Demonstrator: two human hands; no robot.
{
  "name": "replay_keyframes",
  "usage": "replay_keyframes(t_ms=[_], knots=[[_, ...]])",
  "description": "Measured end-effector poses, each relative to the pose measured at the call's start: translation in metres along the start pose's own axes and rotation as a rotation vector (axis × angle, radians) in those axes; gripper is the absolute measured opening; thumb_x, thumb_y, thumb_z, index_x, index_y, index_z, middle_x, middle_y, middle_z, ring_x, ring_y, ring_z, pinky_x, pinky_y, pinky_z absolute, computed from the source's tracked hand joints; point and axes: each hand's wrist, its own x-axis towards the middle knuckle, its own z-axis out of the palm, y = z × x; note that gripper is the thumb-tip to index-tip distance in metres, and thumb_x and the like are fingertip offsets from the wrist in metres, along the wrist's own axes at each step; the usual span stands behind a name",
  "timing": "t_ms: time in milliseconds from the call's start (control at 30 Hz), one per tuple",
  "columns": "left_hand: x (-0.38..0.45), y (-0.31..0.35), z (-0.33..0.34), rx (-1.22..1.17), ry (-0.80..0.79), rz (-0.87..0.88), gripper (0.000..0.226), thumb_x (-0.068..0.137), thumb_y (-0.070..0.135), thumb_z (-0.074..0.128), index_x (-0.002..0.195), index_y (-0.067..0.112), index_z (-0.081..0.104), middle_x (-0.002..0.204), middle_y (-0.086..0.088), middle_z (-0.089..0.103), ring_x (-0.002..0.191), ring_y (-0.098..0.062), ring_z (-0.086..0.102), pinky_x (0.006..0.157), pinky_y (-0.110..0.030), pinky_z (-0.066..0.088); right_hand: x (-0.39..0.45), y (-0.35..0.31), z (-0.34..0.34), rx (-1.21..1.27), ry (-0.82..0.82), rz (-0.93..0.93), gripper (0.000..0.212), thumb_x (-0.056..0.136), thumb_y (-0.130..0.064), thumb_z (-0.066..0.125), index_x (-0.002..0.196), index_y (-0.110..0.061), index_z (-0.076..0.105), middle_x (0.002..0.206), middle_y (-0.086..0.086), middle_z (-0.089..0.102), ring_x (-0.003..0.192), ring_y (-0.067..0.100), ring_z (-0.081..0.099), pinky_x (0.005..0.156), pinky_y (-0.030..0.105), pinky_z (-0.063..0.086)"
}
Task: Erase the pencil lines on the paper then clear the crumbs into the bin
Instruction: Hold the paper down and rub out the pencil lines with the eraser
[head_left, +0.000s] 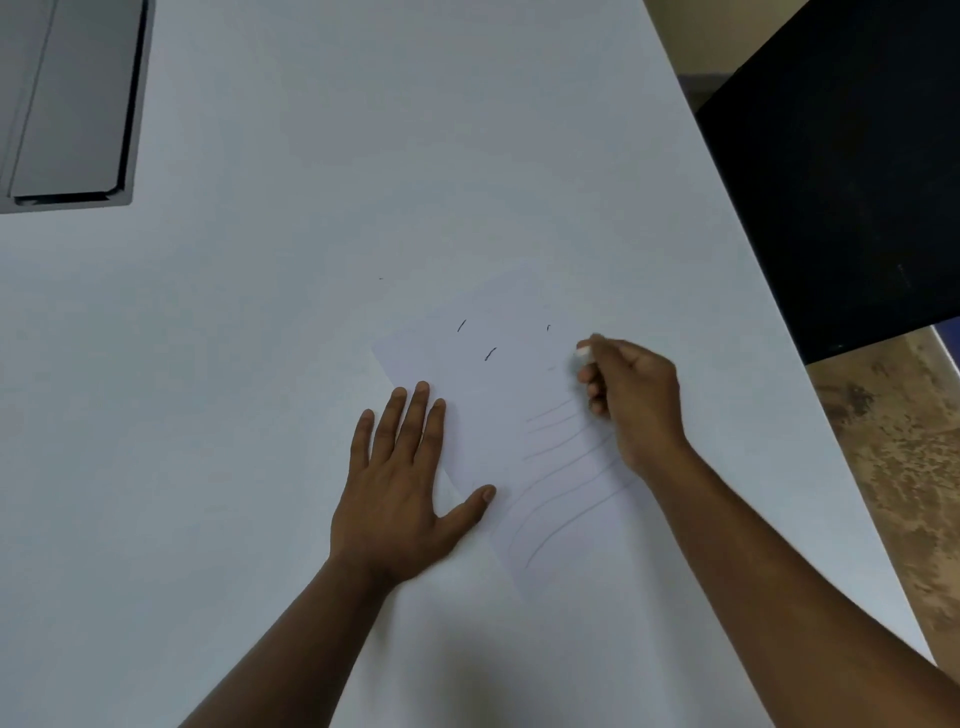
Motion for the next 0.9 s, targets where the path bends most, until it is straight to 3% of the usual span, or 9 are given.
replay_keyframes(t_ms=[200, 233, 333, 433, 567, 733, 833, 900], knots=[[0.008, 0.005, -0.001, -0.048, 0.121, -0.053, 0.082, 0.101, 0.066, 0.026, 0.162, 0.011, 0.018, 0.171, -0.008, 0.014, 0.158, -0.027, 0.010, 0.127, -0.049, 0.006, -0.020, 0.015, -0.002, -0.424, -0.140, -0.183, 0.014, 0.088, -0.017, 0.068, 0.100, -0.025, 0.068, 0.075, 0.009, 0.060, 0.064, 0.023, 0.057, 0.071, 0.038, 0.056], [0.013, 0.009, -0.002, -0.066, 0.153, -0.061, 0.078, 0.102, 0.061, 0.027, 0.162, 0.011, 0.020, 0.170, -0.008, 0.017, 0.157, -0.028, 0.013, 0.127, -0.048, 0.007, -0.021, 0.016, -0.003, -0.450, -0.137, -0.210, 0.016, 0.087, -0.017, 0.069, 0.102, -0.024, 0.068, 0.070, 0.004, 0.057, 0.065, 0.019, 0.057, 0.072, 0.035, 0.057], [0.035, 0.022, -0.003, -0.110, 0.204, -0.096, 0.072, 0.104, 0.053, 0.027, 0.162, 0.011, 0.021, 0.170, -0.010, 0.018, 0.157, -0.029, 0.013, 0.128, -0.049, 0.008, -0.027, 0.017, 0.001, -0.524, -0.134, -0.301, 0.014, 0.087, -0.014, 0.069, 0.100, -0.019, 0.072, 0.067, -0.009, 0.056, 0.062, -0.001, 0.054, 0.065, 0.008, 0.044], [0.055, 0.023, 0.002, -0.109, 0.179, -0.132, 0.072, 0.104, 0.052, 0.023, 0.162, 0.011, 0.016, 0.171, -0.012, 0.013, 0.158, -0.031, 0.007, 0.128, -0.049, 0.007, -0.026, 0.019, 0.007, -0.542, -0.138, -0.353, 0.013, 0.087, -0.014, 0.070, 0.099, -0.016, 0.073, 0.075, -0.006, 0.061, 0.066, -0.001, 0.055, 0.066, 0.004, 0.042], [0.063, 0.015, 0.014, 0.023, 0.090, -0.109, 0.072, 0.104, 0.055, 0.013, 0.164, 0.015, 0.008, 0.172, -0.010, 0.001, 0.159, -0.028, -0.004, 0.128, -0.051, 0.004, -0.024, 0.024, 0.018, -0.605, -0.122, -0.463, 0.010, 0.083, -0.010, 0.072, 0.093, -0.008, 0.071, 0.079, 0.002, 0.063, 0.071, 0.013, 0.060, 0.066, 0.009, 0.044], [0.063, 0.015, 0.018, 0.077, 0.073, -0.112, 0.071, 0.105, 0.052, 0.012, 0.164, 0.015, 0.006, 0.172, -0.006, -0.005, 0.158, -0.024, -0.011, 0.128, -0.048, -0.002, -0.019, 0.031, 0.049, -0.691, -0.110, -0.700, 0.005, 0.081, -0.007, 0.069, 0.080, -0.008, 0.065, 0.077, -0.001, 0.056, 0.063, 0.012, 0.051, 0.060, 0.016, 0.039], [0.062, 0.014, 0.018, 0.090, 0.059, -0.113, 0.071, 0.105, 0.052, 0.012, 0.164, 0.014, 0.004, 0.172, -0.006, -0.007, 0.158, -0.024, -0.013, 0.128, -0.048, -0.002, -0.021, 0.033, 0.055, -0.817, -0.176, -0.791, 0.006, 0.083, -0.008, 0.060, 0.077, -0.007, 0.059, 0.076, 0.005, 0.053, 0.060, 0.020, 0.049, 0.055, 0.028, 0.042], [0.063, 0.015, 0.016, 0.083, 0.044, -0.119, 0.071, 0.104, 0.052, 0.012, 0.164, 0.013, 0.003, 0.172, -0.006, -0.009, 0.158, -0.024, -0.014, 0.128, -0.049, -0.002, -0.005, 0.030, 0.041, -0.846, -0.093, -0.835, 0.012, 0.082, -0.014, 0.051, 0.074, -0.007, 0.057, 0.075, 0.009, 0.053, 0.059, 0.026, 0.051, 0.054, 0.032, 0.044]])
